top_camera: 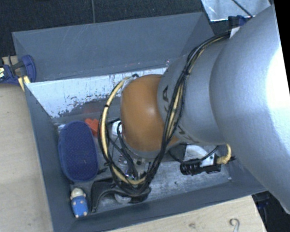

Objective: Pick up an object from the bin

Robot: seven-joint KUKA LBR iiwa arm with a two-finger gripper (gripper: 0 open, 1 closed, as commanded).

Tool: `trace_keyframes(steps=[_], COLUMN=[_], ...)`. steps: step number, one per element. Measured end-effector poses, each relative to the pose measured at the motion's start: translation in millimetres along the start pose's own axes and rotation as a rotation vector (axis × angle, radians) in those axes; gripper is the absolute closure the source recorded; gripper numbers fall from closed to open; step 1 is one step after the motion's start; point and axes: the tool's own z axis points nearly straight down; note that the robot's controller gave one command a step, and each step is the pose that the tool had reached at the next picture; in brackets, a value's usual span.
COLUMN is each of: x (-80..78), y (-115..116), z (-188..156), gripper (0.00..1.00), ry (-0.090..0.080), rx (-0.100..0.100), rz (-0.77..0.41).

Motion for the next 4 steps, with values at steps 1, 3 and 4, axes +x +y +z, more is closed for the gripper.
trace_keyframes(steps=[1, 3, 4], x=[21.6, -31.4, -19.8], y=[57, -25, 23], z=[-14, 15, 36], gripper=[1.00, 1.00, 1.00], ry=[-0.002, -0.003, -0.001], rx=[-0.005, -0.002, -0.002], rz=[0.266, 0.248, 0.515])
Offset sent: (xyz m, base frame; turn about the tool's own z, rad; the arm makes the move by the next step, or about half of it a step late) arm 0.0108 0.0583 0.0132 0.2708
